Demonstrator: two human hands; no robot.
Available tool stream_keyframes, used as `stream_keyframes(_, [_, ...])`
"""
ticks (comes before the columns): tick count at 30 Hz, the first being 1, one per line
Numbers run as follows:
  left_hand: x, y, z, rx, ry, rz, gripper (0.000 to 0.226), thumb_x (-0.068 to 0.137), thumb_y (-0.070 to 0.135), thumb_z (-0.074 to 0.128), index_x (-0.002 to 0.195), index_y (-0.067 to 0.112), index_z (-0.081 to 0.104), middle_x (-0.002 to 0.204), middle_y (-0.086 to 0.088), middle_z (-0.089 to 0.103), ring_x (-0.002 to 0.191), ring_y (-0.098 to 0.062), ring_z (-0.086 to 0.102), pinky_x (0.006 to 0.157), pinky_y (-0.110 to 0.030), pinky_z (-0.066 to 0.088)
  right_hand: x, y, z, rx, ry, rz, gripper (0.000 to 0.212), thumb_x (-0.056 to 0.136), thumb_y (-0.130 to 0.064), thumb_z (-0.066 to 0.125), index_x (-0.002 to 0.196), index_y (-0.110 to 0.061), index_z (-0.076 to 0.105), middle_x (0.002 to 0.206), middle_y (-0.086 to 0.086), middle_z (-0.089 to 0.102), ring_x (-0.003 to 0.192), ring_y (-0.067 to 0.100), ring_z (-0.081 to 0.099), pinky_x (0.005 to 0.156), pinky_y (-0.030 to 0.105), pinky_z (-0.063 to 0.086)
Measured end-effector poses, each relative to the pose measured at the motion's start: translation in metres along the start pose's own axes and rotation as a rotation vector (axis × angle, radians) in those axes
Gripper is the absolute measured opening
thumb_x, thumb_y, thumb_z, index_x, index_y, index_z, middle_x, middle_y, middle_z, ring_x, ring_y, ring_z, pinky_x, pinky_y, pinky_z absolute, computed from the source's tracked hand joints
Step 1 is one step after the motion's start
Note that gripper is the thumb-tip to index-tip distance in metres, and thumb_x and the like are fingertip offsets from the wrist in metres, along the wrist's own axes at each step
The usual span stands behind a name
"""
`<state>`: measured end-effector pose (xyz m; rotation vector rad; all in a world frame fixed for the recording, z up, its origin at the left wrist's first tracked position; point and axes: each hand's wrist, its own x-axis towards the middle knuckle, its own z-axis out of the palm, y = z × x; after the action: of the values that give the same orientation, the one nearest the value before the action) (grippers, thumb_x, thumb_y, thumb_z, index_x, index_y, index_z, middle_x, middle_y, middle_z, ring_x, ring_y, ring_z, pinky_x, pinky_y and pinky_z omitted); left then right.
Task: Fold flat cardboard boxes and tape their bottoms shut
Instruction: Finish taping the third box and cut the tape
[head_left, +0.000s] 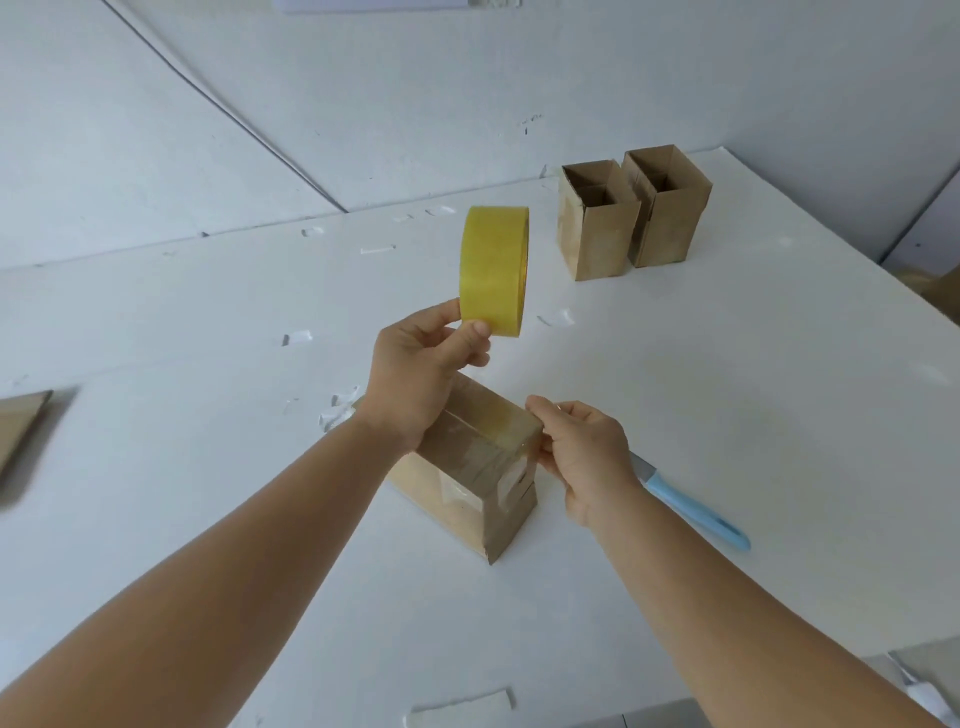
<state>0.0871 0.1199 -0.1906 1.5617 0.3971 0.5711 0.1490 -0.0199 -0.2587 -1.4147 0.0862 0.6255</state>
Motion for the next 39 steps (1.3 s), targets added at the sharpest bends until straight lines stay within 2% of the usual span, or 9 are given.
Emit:
stream_keyframes(3, [-0.006, -0.005, -0.003, -0.071, 0.047, -0.033, 0.015, 0.088, 0.019, 0.067, 0.102, 0.016, 0.073, 0.068, 0.004, 0.066, 0.061, -0.011, 0.060, 0.067, -0.020, 0.052, 0.002, 0.003, -0.002, -0.009, -0.055, 0.080, 0.018, 0.078, -0.026, 0.073, 0.072, -0.013, 0.063, 0.078, 0.008, 0.071, 0.071, 0.018, 0.066, 0.080, 0.033, 0.056])
stream_keyframes(8, [-0.008, -0.010, -0.007, -0.067, 0.077, -0.040, 0.011, 0.087, 0.022, 0.069, 0.095, 0.026, 0.075, 0.069, 0.007, 0.066, 0.059, -0.009, 0.058, 0.064, -0.019, 0.050, 0.002, 0.011, 0.000, -0.076, -0.124, 0.160, 0.019, 0.080, -0.038, 0.069, 0.080, -0.020, 0.069, 0.082, -0.001, 0.069, 0.076, 0.013, 0.060, 0.067, 0.023, 0.046])
stream_keyframes(14, [-0.013, -0.009, -0.011, -0.069, 0.079, -0.043, 0.011, 0.085, 0.024, 0.070, 0.089, 0.031, 0.077, 0.070, 0.006, 0.067, 0.059, -0.009, 0.059, 0.063, -0.019, 0.050, 0.005, 0.033, -0.003, -0.221, -0.147, 0.223, 0.031, 0.080, -0.041, 0.067, 0.098, -0.017, 0.060, 0.098, 0.003, 0.067, 0.090, 0.017, 0.059, 0.081, 0.030, 0.043])
stream_keyframes(20, [-0.013, -0.003, -0.008, -0.085, 0.076, -0.054, 0.011, 0.082, 0.024, 0.072, 0.088, 0.032, 0.077, 0.069, 0.006, 0.068, 0.058, -0.009, 0.061, 0.064, -0.021, 0.053, 0.005, 0.004, -0.005, -0.343, -0.009, -0.118, 0.003, 0.090, -0.027, 0.058, 0.090, -0.025, 0.059, 0.093, -0.002, 0.063, 0.083, 0.013, 0.058, 0.064, 0.022, 0.045])
stream_keyframes(25, [-0.011, 0.001, -0.009, -0.053, -0.007, -0.058, 0.017, 0.083, 0.023, 0.072, 0.099, 0.024, 0.075, 0.071, 0.002, 0.068, 0.060, -0.011, 0.061, 0.065, -0.021, 0.051, -0.020, -0.055, 0.014, -0.436, -0.150, -0.578, 0.025, 0.075, -0.049, 0.060, 0.099, -0.051, 0.053, 0.107, -0.025, 0.056, 0.098, -0.012, 0.050, 0.069, 0.002, 0.039])
stream_keyframes(27, [-0.011, 0.004, -0.010, -0.033, -0.106, -0.069, 0.025, 0.082, 0.020, 0.073, 0.108, 0.021, 0.073, 0.072, 0.002, 0.066, 0.064, -0.011, 0.060, 0.067, -0.022, 0.050, -0.024, -0.069, 0.019, -0.509, -0.159, -0.680, 0.018, 0.079, -0.043, 0.063, 0.097, -0.045, 0.059, 0.103, -0.020, 0.061, 0.099, -0.005, 0.053, 0.077, 0.008, 0.041])
stream_keyframes(30, [-0.011, 0.009, -0.010, -0.014, -0.274, -0.098, 0.042, 0.079, 0.005, 0.074, 0.117, 0.023, 0.068, 0.077, 0.003, 0.064, 0.073, -0.012, 0.060, 0.073, -0.025, 0.050, -0.026, -0.077, 0.021, -0.543, -0.080, -0.711, 0.013, 0.088, -0.026, 0.061, 0.093, -0.016, 0.069, 0.088, -0.005, 0.070, 0.088, 0.012, 0.064, 0.079, 0.037, 0.051])
stream_keyframes(36, [0.002, 0.029, -0.002, 0.526, -0.200, 0.038, 0.028, 0.078, 0.023, 0.073, 0.085, 0.050, 0.069, 0.069, 0.008, 0.050, 0.061, -0.007, 0.047, 0.062, -0.020, 0.039, -0.028, -0.074, 0.021, -0.627, 0.062, -0.762, 0.021, 0.088, -0.027, 0.059, 0.078, -0.008, 0.062, 0.071, -0.004, 0.065, 0.071, 0.012, 0.061, 0.064, 0.032, 0.048])
stream_keyframes(39, [0.005, 0.027, 0.000, 0.600, -0.216, 0.045, 0.012, 0.081, 0.030, 0.072, 0.091, 0.037, 0.074, 0.053, 0.010, 0.044, 0.049, -0.004, 0.040, 0.051, -0.017, 0.034, -0.029, -0.074, 0.020, -0.647, 0.077, -0.745, 0.025, 0.089, -0.029, 0.057, 0.072, -0.010, 0.057, 0.063, -0.006, 0.058, 0.062, 0.009, 0.053, 0.054, 0.027, 0.041])
